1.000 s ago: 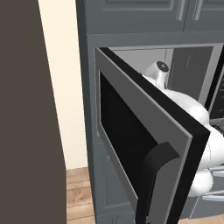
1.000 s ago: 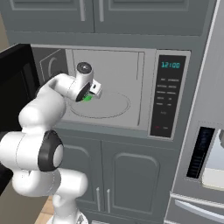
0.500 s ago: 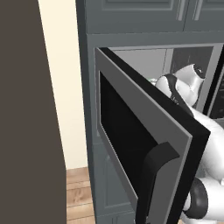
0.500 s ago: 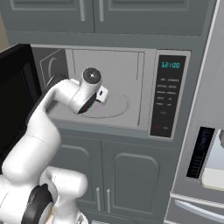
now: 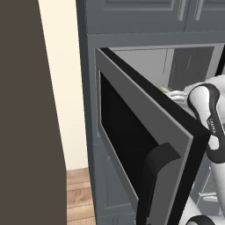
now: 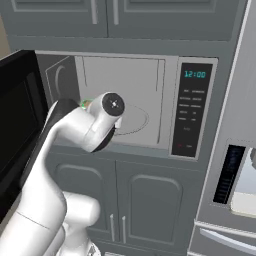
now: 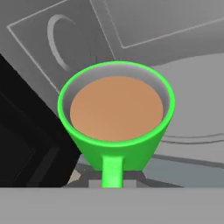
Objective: Pick the cup of tea, navigate to the dining table, and place it on the saucer.
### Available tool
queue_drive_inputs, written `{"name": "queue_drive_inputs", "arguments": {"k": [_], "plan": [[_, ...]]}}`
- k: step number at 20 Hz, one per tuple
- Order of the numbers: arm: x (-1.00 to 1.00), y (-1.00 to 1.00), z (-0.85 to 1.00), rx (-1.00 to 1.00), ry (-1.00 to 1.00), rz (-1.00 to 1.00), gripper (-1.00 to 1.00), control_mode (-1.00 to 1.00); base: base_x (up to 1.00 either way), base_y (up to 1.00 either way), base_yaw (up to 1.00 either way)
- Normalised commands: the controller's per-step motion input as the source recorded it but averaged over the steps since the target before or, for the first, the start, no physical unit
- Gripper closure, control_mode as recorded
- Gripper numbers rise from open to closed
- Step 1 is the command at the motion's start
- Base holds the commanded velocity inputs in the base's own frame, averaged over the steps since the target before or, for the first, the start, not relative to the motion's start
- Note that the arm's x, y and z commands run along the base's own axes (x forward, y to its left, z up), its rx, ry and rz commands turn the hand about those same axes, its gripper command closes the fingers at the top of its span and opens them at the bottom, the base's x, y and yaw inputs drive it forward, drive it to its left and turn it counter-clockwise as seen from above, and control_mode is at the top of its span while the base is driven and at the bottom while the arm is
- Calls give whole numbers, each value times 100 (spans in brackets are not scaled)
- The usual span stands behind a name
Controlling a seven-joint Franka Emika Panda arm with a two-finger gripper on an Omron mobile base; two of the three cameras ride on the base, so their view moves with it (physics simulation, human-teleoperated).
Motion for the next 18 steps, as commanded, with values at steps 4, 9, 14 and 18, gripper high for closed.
{"name": "queue_drive_inputs", "arguments": {"k": [4,9,14,18], "plan": [[-100,1,38,-12,0,21,100,-100,0,0,0],[-100,0,14,-19,-3,16,100,-100,0,0,0],[-93,0,2,-23,-7,12,100,-100,0,0,0],[-34,0,0,-8,-1,2,100,-100,0,0,0]]}}
